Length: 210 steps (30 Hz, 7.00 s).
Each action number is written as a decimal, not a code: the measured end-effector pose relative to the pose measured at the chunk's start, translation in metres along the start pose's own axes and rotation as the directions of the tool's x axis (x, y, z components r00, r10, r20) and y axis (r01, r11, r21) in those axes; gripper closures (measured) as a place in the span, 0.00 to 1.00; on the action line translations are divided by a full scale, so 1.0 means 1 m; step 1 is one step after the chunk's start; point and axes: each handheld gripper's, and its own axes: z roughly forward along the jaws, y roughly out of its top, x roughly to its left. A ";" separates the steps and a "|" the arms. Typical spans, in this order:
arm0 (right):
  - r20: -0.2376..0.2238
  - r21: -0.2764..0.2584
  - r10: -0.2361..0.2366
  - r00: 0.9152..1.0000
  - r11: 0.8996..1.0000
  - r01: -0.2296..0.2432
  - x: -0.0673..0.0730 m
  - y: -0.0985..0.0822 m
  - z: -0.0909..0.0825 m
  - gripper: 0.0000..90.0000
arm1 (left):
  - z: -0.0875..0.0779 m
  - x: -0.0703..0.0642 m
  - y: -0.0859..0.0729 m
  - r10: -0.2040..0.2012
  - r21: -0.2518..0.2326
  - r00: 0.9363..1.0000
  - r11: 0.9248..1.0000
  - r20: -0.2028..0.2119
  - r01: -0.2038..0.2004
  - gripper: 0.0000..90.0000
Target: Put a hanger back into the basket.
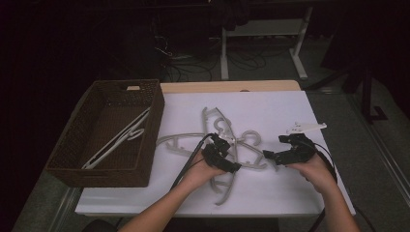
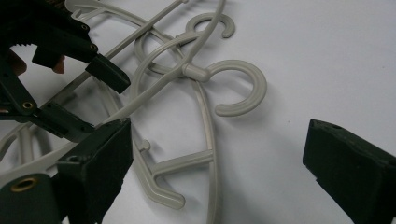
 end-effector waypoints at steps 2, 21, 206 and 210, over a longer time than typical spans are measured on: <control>0.001 0.001 0.005 1.000 1.000 -0.005 -0.001 0.000 0.000 0.09 | 0.004 -0.003 0.000 0.013 0.001 1.000 1.000 -0.016 -0.013 0.29; 0.005 0.000 0.011 1.000 1.000 -0.011 -0.002 -0.002 -0.001 0.09 | 0.002 0.018 0.003 -0.047 -0.017 0.999 0.999 -0.007 0.047 0.52; 0.006 0.014 0.018 1.000 1.000 -0.018 -0.006 -0.003 0.003 0.09 | -0.080 0.092 -0.008 -0.141 -0.152 0.971 0.982 -0.195 0.112 1.00; 0.005 0.013 0.017 1.000 1.000 -0.017 -0.006 -0.003 0.003 0.09 | -0.058 0.102 -0.014 -0.153 -0.104 0.958 0.986 -0.241 0.132 1.00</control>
